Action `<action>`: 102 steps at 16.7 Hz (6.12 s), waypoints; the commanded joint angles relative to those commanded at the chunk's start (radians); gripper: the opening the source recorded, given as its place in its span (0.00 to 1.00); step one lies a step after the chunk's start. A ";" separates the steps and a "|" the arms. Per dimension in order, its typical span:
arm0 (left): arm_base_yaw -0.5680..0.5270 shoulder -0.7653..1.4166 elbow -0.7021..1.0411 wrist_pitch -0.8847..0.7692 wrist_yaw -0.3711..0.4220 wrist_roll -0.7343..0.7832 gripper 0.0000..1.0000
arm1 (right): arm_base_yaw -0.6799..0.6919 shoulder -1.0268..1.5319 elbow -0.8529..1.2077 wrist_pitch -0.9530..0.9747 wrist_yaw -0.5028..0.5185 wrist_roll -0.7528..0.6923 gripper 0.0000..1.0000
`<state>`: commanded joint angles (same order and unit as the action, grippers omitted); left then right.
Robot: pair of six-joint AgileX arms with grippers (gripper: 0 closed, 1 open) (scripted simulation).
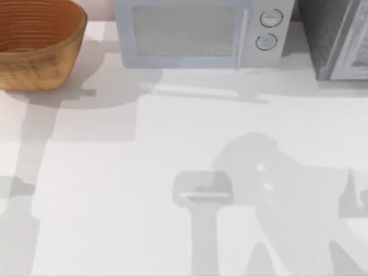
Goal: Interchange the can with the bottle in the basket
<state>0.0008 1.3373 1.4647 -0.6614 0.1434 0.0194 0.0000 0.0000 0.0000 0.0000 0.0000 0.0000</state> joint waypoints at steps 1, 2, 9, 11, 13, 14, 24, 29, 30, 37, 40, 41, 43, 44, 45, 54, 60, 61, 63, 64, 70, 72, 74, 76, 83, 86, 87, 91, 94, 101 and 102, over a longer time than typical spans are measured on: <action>-0.004 -0.118 -0.130 0.059 -0.011 -0.002 0.00 | 0.000 0.000 0.000 0.000 0.000 0.000 1.00; -0.006 -0.234 -0.259 0.117 -0.022 -0.003 0.00 | 0.000 0.000 0.000 0.000 0.000 0.000 1.00; -0.011 -0.951 -1.058 0.472 -0.097 -0.012 0.00 | 0.000 0.000 0.000 0.000 0.000 0.000 1.00; -0.009 -1.102 -1.221 0.545 -0.114 -0.015 0.00 | 0.000 0.000 0.000 0.000 0.000 0.000 1.00; -0.006 -1.221 -1.345 0.604 -0.128 -0.017 0.00 | 0.000 0.000 0.000 0.000 0.000 0.000 1.00; -0.004 -1.264 -1.389 0.625 -0.134 -0.018 0.00 | 0.000 0.000 0.000 0.000 0.000 0.000 1.00; -0.003 -1.328 -1.460 0.664 -0.140 -0.017 0.00 | 0.000 0.000 0.000 0.000 0.000 0.000 1.00; -0.028 -1.147 -1.322 0.835 -0.033 -0.015 0.00 | 0.000 0.000 0.000 0.000 0.000 0.000 1.00; -0.037 -1.078 -1.284 0.893 0.000 -0.018 0.00 | 0.000 0.000 0.000 0.000 0.000 0.000 1.00; -0.102 -0.587 -1.042 1.236 0.243 -0.032 0.00 | 0.000 0.000 0.000 0.000 0.000 0.000 1.00; -0.127 -0.407 -0.955 1.350 0.341 -0.036 0.00 | 0.000 0.000 0.000 0.000 0.000 0.000 1.00; -0.135 -0.346 -0.927 1.387 0.373 -0.036 0.00 | 0.000 0.000 0.000 0.000 0.000 0.000 1.00; -0.145 -0.224 -0.876 1.455 0.431 -0.034 0.00 | 0.000 0.000 0.000 0.000 0.000 0.000 1.00; -0.147 -0.164 -0.851 1.488 0.458 -0.032 0.00 | 0.000 0.000 0.000 0.000 0.000 0.000 1.00; -0.147 -0.105 -0.827 1.520 0.482 -0.029 0.00 | 0.000 0.000 0.000 0.000 0.000 0.000 1.00; -0.209 0.369 -0.609 1.796 0.738 -0.007 0.00 | 0.000 0.000 0.000 0.000 0.000 0.000 1.00; -0.248 0.672 -0.501 1.931 0.888 -0.002 0.00 | 0.000 0.000 0.000 0.000 0.000 0.000 1.00; -0.254 0.725 -0.485 1.950 0.912 -0.002 0.00 | 0.000 0.000 0.000 0.000 0.000 0.000 1.00; -0.268 0.840 -0.452 1.991 0.965 -0.002 0.00 | 0.000 0.000 0.000 0.000 0.000 0.000 1.00; -0.277 0.900 -0.436 2.009 0.994 -0.002 0.00 | 0.000 0.000 0.000 0.000 0.000 0.000 1.00; -0.323 1.156 -0.382 2.052 1.134 0.008 0.00 | 0.000 0.000 0.000 0.000 0.000 0.000 1.00; -0.328 1.178 -0.375 2.056 1.149 0.013 0.00 | 0.000 0.000 0.000 0.000 0.000 0.000 1.00; -0.328 1.178 -0.375 2.056 1.149 0.013 0.00 | 0.000 0.000 0.000 0.000 0.000 0.000 1.00; -0.328 1.178 -0.375 2.056 1.149 0.013 0.00 | 0.000 0.000 0.000 0.000 0.000 0.000 1.00; -0.328 1.178 -0.375 2.056 1.149 0.013 0.38 | 0.000 0.000 0.000 0.000 0.000 0.000 1.00; -0.328 1.178 -0.375 2.056 1.149 0.013 0.60 | 0.000 0.000 0.000 0.000 0.000 0.000 1.00; -0.328 1.178 -0.375 2.056 1.149 0.013 0.68 | 0.000 0.000 0.000 0.000 0.000 0.000 1.00; -0.328 1.178 -0.375 2.056 1.149 0.013 0.98 | 0.000 0.000 0.000 0.000 0.000 0.000 1.00; -0.328 1.178 -0.375 2.056 1.149 0.013 1.00 | 0.000 0.000 0.000 0.000 0.000 0.000 1.00; -0.324 1.178 -0.375 2.056 1.149 0.013 1.00 | 0.000 0.000 0.000 0.000 0.000 0.000 1.00; -0.320 1.168 -0.383 2.047 1.141 0.011 1.00 | 0.000 0.000 0.000 0.000 0.000 0.000 1.00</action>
<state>-0.3193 2.5052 1.0819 1.3852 1.2849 0.0302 0.0000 0.0000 0.0000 0.0000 0.0000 0.0000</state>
